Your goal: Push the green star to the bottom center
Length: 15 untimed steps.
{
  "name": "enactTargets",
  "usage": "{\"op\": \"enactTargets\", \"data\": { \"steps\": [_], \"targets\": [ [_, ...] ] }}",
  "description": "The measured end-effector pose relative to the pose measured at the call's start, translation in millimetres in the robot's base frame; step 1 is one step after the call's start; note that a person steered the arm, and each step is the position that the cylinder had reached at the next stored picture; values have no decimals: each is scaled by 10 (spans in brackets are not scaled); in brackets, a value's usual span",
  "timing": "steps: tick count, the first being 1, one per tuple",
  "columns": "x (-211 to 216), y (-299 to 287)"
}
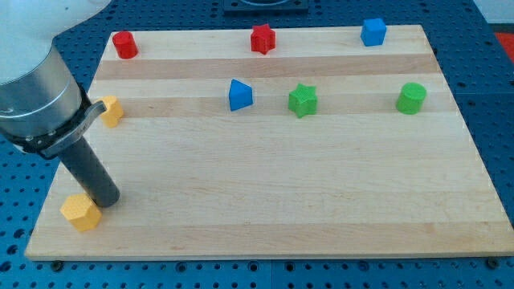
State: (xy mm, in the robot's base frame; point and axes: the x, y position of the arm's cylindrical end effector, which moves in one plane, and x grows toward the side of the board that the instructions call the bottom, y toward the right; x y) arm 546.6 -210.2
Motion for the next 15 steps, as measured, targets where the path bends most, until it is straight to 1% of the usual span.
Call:
{"op": "enactTargets", "data": {
  "steps": [1, 2, 4, 5, 6, 7, 8, 9, 10, 11, 12, 13, 14, 15],
  "targets": [
    [-301, 293],
    [-374, 397],
    [-374, 408],
    [-287, 822],
    [-302, 1657],
    [-607, 2333],
    [-954, 2853],
    [-1292, 3225],
    [-1650, 3459],
    [-2029, 3504],
    [-2121, 3287],
    [-1861, 3088],
    [-1372, 3019],
    [-1123, 2756]
  ]
}}
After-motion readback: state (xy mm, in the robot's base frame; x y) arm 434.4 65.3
